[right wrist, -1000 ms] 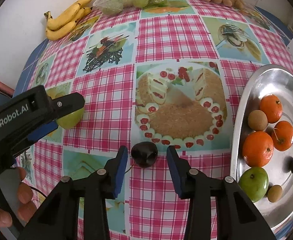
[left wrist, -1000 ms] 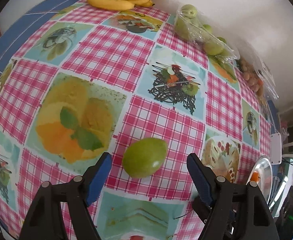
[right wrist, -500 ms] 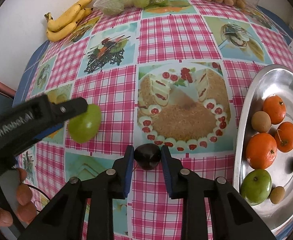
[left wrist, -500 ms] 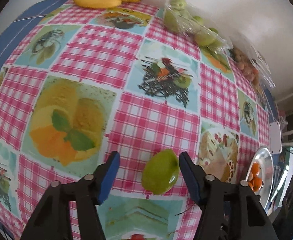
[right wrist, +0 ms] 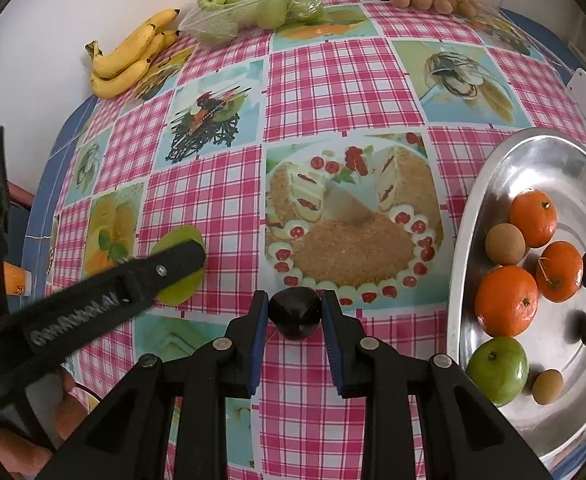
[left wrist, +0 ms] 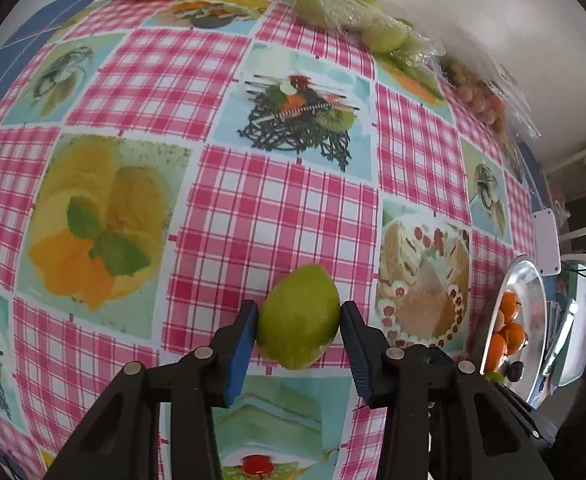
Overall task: Organize fruits
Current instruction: 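Close the left gripper on the green apple while the right gripper closes on the plum, then carry the green apple in the left gripper and plum in the right over the bowl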
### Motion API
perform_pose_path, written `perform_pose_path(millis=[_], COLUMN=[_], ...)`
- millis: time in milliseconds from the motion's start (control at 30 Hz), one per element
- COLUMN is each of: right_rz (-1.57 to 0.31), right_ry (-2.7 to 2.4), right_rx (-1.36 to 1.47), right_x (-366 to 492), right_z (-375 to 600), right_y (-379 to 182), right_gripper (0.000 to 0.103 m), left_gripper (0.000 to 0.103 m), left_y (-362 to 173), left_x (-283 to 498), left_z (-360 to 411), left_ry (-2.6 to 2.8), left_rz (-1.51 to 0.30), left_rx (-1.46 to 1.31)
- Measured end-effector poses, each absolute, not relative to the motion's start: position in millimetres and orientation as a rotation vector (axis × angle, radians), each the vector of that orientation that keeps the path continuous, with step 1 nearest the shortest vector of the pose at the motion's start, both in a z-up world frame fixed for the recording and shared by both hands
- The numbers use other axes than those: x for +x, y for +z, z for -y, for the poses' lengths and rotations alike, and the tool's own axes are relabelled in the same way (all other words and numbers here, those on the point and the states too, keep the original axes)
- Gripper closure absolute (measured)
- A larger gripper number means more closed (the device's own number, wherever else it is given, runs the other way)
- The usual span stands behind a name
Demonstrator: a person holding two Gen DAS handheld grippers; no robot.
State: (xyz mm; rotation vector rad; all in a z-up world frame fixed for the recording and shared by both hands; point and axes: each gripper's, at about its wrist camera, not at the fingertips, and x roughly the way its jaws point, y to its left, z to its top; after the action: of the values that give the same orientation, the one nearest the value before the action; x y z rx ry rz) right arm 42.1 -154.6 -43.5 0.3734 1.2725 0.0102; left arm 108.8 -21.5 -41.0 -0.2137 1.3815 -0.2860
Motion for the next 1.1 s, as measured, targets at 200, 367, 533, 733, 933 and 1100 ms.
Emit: perform_pose_path(millis=[200, 367, 533, 733, 933, 1100], right_rz=[-1.249, -1.212, -1.169, -1.127, -1.13, -1.133], right_ry=[0.012, 0.004, -0.02, -0.169, -0.303, -0.365], right_rx=[0.39, 0.414, 0.461, 0.511, 0.553, 0.562], right_x=[37.0, 32.7, 23.2, -0.6, -30.1, -54.2], right_z=[161.2, 170.7, 189.7, 236.8, 280.2, 299.7], right_y=[-34.3, -21.5, -6.8, 5.0, 2.8, -0.4], right_gripper=[0.075, 0.075, 0.075, 0.075, 0.075, 0.075], left_gripper=[0.061, 0.061, 0.061, 0.061, 0.061, 0.061], left_y=[-31.3, -18.9, 2.3, 19.7, 19.6, 16.4], left_x=[106.5, 105.6, 100.0, 75.9, 47.5, 29.5], left_z=[19.8, 19.9, 33.4, 79.1, 131.2, 160.8], left_ry=[-0.305, -0.324, -0.377, -0.523, -0.657, -0.722], left_rz=[-1.347, -1.31, -1.266, -1.243, -1.265, -1.274], left_rx=[-0.212, -0.219, -0.228, -0.17, -0.1, -0.05])
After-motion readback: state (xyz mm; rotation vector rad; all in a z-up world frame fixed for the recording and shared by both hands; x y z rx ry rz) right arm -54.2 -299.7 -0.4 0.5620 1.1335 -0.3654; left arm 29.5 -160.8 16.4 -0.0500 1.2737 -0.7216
